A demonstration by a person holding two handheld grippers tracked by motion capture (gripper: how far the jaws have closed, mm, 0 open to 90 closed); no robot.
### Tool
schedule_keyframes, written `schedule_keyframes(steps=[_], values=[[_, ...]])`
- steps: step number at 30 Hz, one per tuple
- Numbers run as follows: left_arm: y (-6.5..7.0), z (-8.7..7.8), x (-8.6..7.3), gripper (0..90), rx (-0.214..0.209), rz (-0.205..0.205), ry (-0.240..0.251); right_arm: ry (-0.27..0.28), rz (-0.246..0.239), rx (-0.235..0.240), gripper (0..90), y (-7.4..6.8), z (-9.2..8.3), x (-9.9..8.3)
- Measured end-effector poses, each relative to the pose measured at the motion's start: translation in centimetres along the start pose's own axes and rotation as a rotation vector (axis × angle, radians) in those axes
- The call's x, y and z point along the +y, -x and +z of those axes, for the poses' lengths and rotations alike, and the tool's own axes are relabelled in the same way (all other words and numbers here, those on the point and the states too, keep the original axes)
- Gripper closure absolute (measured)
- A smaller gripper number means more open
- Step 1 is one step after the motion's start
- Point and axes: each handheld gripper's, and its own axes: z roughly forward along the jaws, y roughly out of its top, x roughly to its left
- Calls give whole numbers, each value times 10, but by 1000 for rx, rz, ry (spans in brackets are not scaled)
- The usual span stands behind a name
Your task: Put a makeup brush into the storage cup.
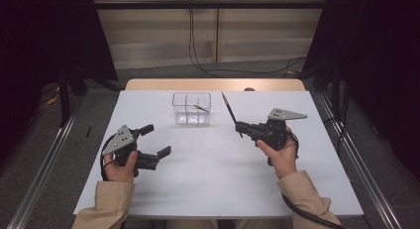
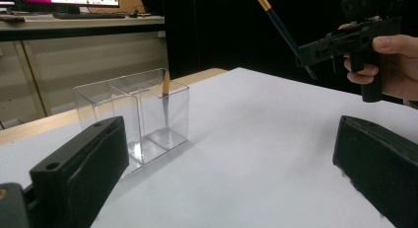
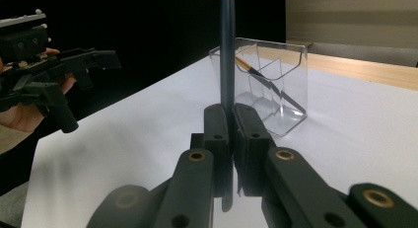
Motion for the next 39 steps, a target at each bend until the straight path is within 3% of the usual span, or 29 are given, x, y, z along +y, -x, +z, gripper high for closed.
schedule_keyframes(steps=[20, 39], values=[[2, 7, 2, 3, -18, -7, -4, 13, -31, 46, 852, -18, 2, -8], [5, 24, 7, 0, -63, -48, -5, 16, -60, 87, 852, -31, 4, -8]])
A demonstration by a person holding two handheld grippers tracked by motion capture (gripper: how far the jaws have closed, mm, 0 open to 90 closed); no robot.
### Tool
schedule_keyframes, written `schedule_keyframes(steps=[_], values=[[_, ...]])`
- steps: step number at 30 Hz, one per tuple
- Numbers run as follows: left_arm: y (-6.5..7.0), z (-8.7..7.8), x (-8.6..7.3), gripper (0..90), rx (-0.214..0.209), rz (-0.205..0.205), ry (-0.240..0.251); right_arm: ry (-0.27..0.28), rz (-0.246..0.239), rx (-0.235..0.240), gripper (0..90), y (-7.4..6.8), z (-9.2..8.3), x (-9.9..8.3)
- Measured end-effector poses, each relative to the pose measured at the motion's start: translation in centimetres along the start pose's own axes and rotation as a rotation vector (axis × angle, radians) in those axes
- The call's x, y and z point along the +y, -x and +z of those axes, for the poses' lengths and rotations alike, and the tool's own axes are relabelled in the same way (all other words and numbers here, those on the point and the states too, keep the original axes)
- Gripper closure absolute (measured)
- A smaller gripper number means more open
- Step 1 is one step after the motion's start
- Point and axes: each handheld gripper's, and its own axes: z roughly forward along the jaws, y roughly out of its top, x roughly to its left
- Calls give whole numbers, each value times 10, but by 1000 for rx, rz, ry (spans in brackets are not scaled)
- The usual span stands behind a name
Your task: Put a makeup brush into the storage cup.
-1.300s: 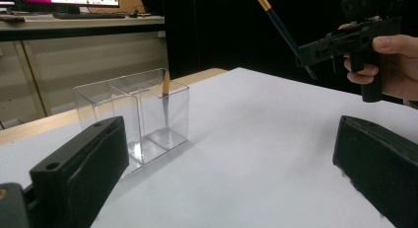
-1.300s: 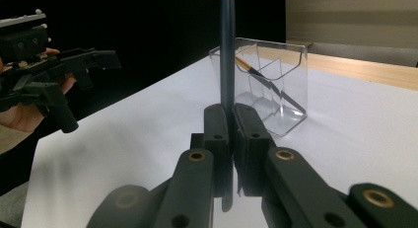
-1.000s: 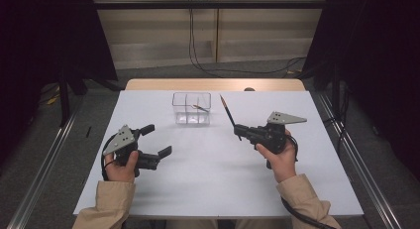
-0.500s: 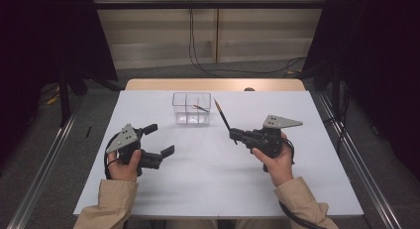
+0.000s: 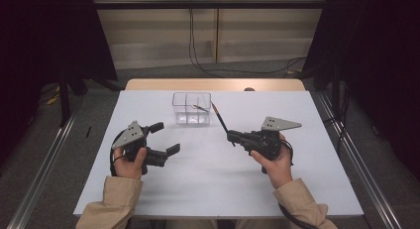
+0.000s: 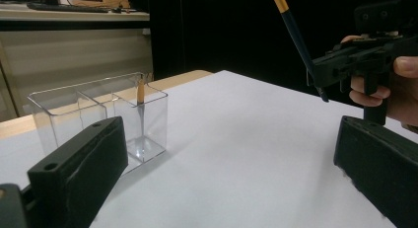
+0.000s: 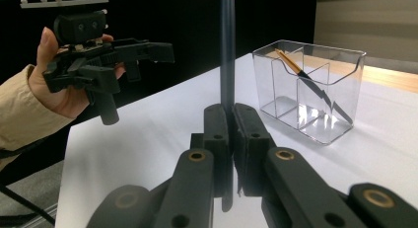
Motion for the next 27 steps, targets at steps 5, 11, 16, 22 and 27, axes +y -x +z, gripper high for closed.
schedule_keyframes(steps=[5, 11, 16, 22, 27], values=[[-2, 4, 2, 0, 2, -36, -4, 5, -13, -5, 852, -1, -2, 0], [-1, 12, 5, 0, -14, -54, -13, 7, -17, 0, 852, -1, -3, 0], [2, 20, 8, 0, -25, -55, -17, 7, -25, 4, 852, -1, -2, 0], [5, 28, 11, 0, -57, -51, -34, 3, -39, 7, 852, -2, -2, 0], [6, 32, 12, 0, -61, -69, -28, 2, -40, 8, 852, -3, -2, 0]])
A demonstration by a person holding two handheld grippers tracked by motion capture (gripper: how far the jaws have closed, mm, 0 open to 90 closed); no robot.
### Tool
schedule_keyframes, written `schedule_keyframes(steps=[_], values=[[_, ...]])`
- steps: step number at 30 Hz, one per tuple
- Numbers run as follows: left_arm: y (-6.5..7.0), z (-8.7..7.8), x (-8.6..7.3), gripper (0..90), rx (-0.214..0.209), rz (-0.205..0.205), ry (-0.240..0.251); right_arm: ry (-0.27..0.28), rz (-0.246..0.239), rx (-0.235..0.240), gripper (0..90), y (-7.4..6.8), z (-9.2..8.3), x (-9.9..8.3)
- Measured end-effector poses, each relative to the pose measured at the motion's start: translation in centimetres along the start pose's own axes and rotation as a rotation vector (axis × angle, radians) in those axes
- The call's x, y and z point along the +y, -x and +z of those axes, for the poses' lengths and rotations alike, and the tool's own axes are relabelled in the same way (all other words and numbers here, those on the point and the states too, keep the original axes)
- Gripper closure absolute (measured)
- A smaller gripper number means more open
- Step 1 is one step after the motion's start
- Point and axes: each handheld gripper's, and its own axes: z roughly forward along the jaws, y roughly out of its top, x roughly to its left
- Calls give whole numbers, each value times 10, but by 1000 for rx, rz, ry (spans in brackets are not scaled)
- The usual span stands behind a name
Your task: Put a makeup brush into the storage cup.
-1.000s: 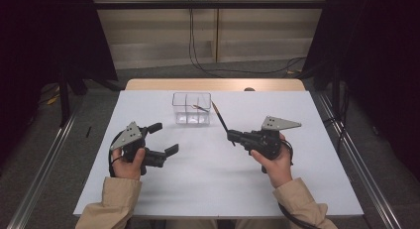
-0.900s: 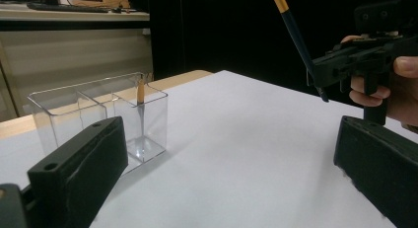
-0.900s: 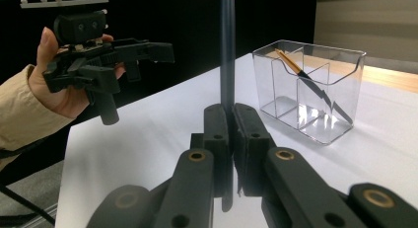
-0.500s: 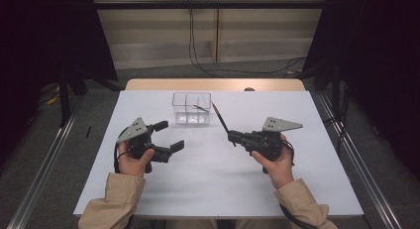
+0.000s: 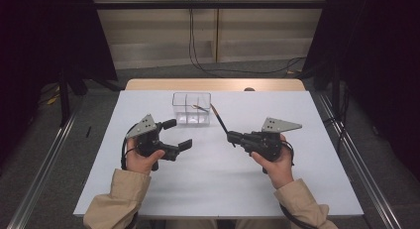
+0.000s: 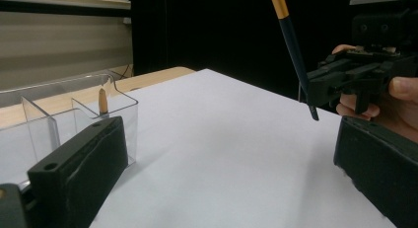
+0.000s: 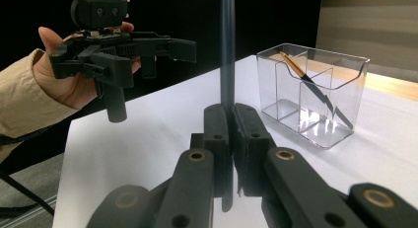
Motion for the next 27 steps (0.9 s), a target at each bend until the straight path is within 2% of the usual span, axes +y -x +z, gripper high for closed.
schedule_keyframes(steps=[4, 6, 27], values=[[0, 4, 1, 0, -4, -30, 9, 2, -4, 4, 852, -1, 1, 0], [1, 6, 2, 0, 2, -24, 2, -2, -7, 4, 852, -2, 2, 0], [6, 28, 13, 0, -37, -70, 26, -2, -13, 20, 851, -4, 5, -2]])
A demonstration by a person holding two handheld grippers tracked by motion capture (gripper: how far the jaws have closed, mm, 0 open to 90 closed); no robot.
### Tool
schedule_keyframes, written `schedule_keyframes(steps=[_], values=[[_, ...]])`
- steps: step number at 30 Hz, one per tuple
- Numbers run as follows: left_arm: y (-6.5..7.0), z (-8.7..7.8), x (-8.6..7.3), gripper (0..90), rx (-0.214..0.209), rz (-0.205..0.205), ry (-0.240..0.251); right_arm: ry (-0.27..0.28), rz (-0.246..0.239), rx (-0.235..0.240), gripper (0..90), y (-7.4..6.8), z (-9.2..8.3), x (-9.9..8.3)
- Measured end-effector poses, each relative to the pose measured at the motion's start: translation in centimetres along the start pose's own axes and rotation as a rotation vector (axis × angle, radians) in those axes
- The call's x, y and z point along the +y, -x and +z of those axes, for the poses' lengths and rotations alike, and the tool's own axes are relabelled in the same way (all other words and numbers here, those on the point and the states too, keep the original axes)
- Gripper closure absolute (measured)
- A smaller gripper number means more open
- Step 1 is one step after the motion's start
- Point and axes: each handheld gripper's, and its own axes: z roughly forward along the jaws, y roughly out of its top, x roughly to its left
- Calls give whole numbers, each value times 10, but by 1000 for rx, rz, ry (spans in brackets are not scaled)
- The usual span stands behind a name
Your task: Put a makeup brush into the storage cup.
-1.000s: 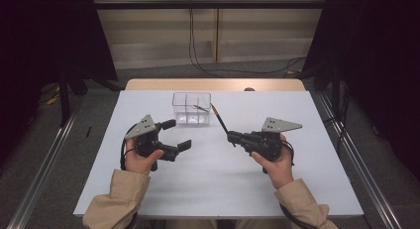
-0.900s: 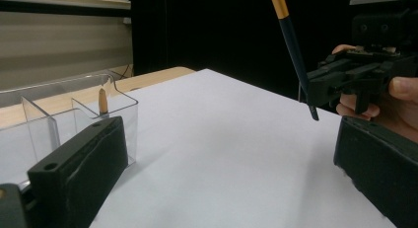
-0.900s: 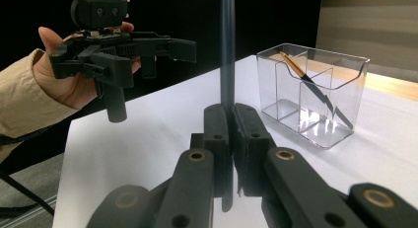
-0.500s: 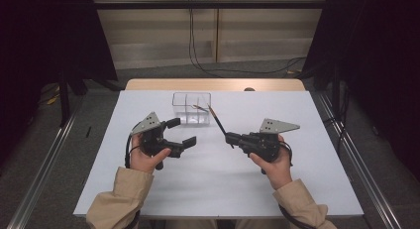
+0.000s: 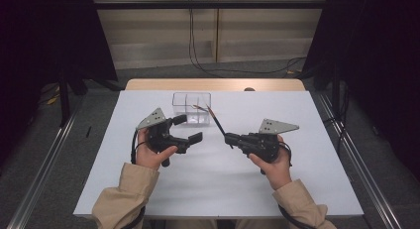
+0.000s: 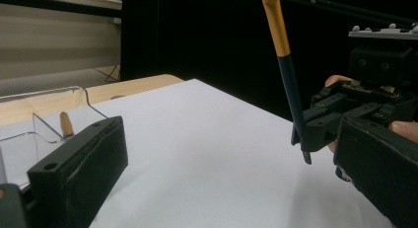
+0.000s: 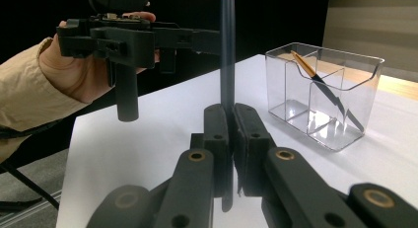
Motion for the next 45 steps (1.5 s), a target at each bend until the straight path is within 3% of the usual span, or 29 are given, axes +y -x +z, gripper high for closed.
schedule_keyframes(steps=[28, 33, 41, 45], values=[[3, 16, 10, 95, -43, -11, 9, -10, -14, 14, 851, -3, 3, -2], [4, 16, 10, 188, -53, -1, 15, -10, -12, 15, 851, -3, 4, -2], [5, 19, 11, 240, -79, -4, 31, -16, -19, 20, 851, -5, 7, -3], [7, 20, 11, 342, -107, 7, 36, -21, -23, 21, 851, -6, 7, -4]])
